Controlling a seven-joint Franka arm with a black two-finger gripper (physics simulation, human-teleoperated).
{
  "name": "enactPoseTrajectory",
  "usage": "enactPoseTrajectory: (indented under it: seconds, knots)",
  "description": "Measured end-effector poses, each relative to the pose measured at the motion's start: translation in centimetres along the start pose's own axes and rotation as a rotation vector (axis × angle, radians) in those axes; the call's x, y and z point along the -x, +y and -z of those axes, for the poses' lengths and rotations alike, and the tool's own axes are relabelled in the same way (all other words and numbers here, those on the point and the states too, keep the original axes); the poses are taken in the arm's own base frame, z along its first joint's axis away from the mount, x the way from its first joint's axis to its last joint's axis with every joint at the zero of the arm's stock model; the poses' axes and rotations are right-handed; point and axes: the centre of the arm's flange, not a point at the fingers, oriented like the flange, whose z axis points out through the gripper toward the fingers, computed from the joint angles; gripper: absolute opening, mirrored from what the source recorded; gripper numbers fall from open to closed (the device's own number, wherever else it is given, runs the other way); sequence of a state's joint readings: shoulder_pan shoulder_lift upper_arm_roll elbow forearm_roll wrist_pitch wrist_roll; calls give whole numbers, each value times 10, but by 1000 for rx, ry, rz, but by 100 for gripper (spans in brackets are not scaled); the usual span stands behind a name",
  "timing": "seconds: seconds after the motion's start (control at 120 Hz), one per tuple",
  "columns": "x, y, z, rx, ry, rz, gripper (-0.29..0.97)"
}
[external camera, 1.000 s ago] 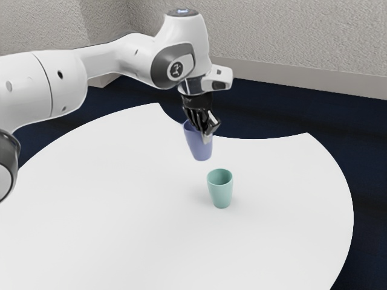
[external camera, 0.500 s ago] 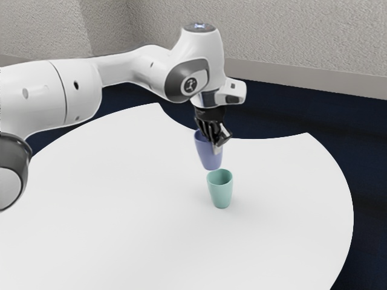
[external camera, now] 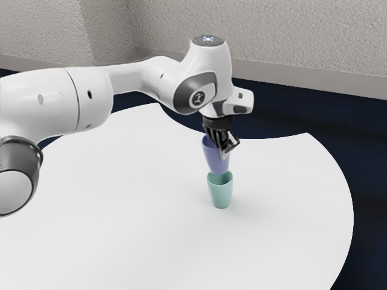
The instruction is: Place the left cup onto the right cup
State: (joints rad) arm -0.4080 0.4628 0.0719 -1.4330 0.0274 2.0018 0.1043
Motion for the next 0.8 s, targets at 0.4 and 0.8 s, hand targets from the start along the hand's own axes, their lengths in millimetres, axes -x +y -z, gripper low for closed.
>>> enactPoseTrajectory:
  seconds: [0.4, 0.8]
  knots:
    - [-2, 2, -13, -5, -6, 0, -10]
    - [-2, 3, -26, -8, -22, 1, -10]
